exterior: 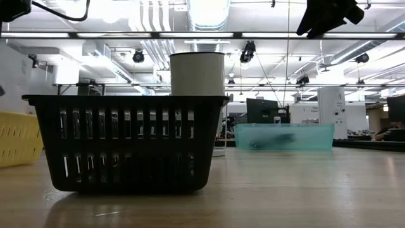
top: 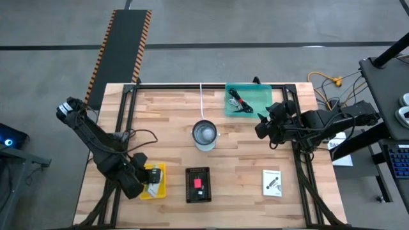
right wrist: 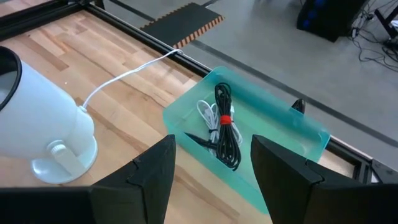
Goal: Pick and place items into bin
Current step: Put the left card reader box into the yellow bin
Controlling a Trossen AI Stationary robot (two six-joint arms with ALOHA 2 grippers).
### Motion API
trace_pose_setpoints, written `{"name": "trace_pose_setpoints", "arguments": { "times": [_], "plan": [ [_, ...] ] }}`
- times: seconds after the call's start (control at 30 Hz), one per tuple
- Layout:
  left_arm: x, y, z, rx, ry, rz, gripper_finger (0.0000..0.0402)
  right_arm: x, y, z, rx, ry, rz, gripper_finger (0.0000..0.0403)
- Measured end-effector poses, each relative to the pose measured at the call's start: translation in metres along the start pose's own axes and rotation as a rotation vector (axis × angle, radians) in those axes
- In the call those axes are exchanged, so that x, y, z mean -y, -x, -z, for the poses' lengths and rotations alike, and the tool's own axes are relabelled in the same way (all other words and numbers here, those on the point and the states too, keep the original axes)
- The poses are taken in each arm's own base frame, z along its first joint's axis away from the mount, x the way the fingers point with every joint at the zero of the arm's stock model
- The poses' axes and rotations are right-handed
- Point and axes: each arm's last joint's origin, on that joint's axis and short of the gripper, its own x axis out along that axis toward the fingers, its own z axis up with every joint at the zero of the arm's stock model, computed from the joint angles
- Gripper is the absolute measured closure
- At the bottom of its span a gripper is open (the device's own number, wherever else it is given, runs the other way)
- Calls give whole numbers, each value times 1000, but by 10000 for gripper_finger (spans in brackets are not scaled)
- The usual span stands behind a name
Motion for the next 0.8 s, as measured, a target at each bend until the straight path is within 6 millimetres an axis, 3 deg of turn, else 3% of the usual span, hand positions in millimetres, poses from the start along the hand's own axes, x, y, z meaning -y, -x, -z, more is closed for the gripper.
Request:
{"name": "trace_pose_setpoints", "arguments": {
  "times": [0.43,0.8],
  "plan": [
    [-4,-14,2,67,-47,-79,384,0,0,0,2,13,2,209],
    [-6,-23,2,82,-111,-97,296,0,0,0,2,16,2,209]
  ]
}}
